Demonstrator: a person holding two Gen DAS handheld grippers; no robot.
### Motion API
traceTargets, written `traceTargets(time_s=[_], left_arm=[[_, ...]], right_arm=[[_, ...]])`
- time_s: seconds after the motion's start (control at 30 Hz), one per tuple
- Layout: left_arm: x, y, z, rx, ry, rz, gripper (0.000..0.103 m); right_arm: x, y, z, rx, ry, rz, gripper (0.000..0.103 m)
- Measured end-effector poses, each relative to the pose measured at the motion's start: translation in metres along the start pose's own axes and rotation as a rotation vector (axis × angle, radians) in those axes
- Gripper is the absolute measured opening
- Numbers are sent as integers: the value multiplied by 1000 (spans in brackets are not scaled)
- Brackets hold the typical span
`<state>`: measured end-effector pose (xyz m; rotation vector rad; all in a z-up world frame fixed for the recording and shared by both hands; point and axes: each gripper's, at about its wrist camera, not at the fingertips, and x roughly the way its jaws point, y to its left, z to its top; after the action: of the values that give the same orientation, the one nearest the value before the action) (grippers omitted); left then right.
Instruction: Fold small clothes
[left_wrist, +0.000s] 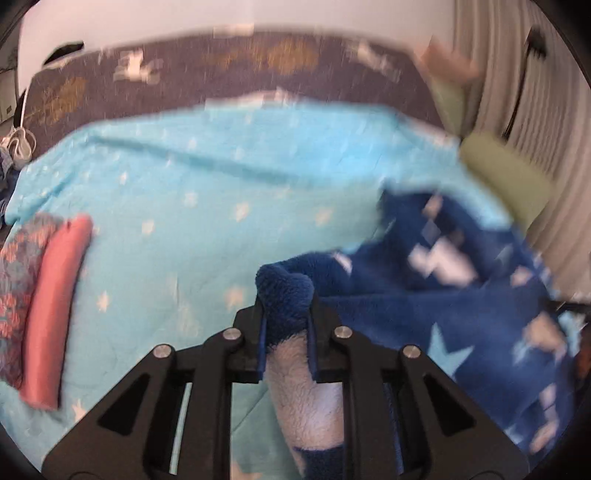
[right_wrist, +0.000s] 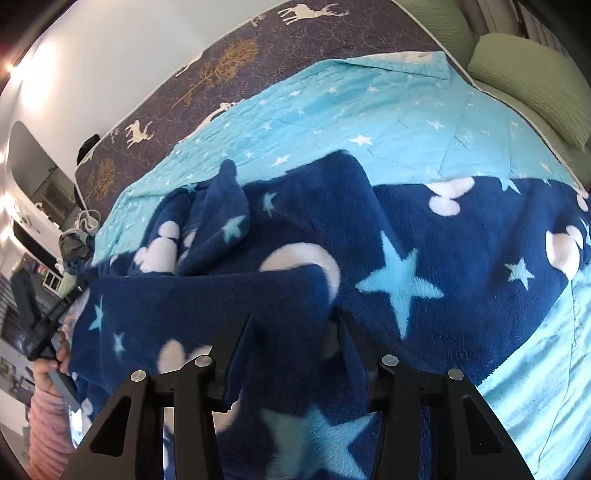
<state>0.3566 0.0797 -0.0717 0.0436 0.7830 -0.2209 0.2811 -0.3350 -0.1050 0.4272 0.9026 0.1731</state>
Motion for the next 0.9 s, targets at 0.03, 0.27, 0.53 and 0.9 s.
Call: traceTargets(time_s=[0.03,0.27,0.53,0.9], left_arm=[[9,0,-6,9,32,2,20],[-9,5,-9,-29,32,-19,43],[-44,-10,-5,-43,12,-61,52],[13,-27,-31,-90,221,-170,52]], right_arm=[[2,-2,-2,5,2,-2,47],[-12,4,-7,-40,-18,-56,47],[-59,35,-34,-184,-143,-182,42],[-16,32,-42,-154,20,-85,17]])
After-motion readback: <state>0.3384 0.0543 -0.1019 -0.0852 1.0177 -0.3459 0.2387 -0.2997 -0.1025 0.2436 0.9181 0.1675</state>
